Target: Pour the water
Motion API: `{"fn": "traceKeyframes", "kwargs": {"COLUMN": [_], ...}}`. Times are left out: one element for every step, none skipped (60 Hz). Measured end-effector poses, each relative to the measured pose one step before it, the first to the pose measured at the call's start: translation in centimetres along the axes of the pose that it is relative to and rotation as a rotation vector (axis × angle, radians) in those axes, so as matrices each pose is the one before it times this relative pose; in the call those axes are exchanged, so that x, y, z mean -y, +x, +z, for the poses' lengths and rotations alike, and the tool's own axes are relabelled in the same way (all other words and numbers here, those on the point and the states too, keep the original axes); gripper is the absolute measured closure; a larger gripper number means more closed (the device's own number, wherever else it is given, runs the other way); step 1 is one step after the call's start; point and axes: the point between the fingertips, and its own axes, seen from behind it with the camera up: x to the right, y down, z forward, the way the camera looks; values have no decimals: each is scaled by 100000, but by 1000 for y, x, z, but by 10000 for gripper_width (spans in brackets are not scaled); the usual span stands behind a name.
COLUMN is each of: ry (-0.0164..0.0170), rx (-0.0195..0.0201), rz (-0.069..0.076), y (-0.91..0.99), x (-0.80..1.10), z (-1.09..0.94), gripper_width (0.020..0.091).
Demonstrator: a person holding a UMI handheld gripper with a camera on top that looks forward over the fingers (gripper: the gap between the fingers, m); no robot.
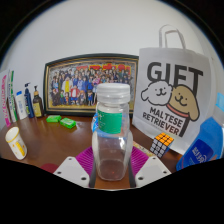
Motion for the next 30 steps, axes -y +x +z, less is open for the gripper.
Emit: {"fn": "traceKeyframes", "kwargs": {"ry": [-179,-139,-217,17,-189,-369,-370,-382,-57,37,82,60,14,-97,-93,76,242,332,-9,-101,76,363,528,360,147,50,-35,-325,-392,-353], "rx": [9,23,-102,-56,-243,-539,-473,-816,-495,-592,-850,-1170,-1050,-723,-564,-1250,-1332,-1792,-933,-725,-979,-1348,-1439,-1245,-1222,-1235,-1984,-2206,-1914,-1518], "rz": [-553,-685,-681,-714,-846,-756,-711,-656,-543,-539,-603,-731,-924,-1181,-1477,-1480,-1474,-1740,-2054,-2212,-2231,-2189,-2416,-2864,-3286,-3492,-3697,-3639,-3693,-3457], "y": [-1,-34,-32,-56,-5,44,12,-55,13,23,84,134,71,-15,62,47,161,10,-73,-133,-65,-12,-12,-99,-113,71,32,-40,-13,-62], "x": [-23,8,-4,74,30,-1,21,35,98,177,230,262,280,293,338,427,525,474,483,482,521,611,636,638,588,605,585,541,532,521], "z": [0,19,8,15,20,25,16,-12,-27,-44,-72,-102,-122,-136,-143,-218,-262,-246,-282,-280,-296,-336,-362,-376,-391,-334,-410,-433,-479,-448], "gripper_width": [646,664,665,676,684,685,684,684,684,683,684,684,683,685,684,684,685,686,686,687,685,684,683,684,684,685,686,687,687,686]}}
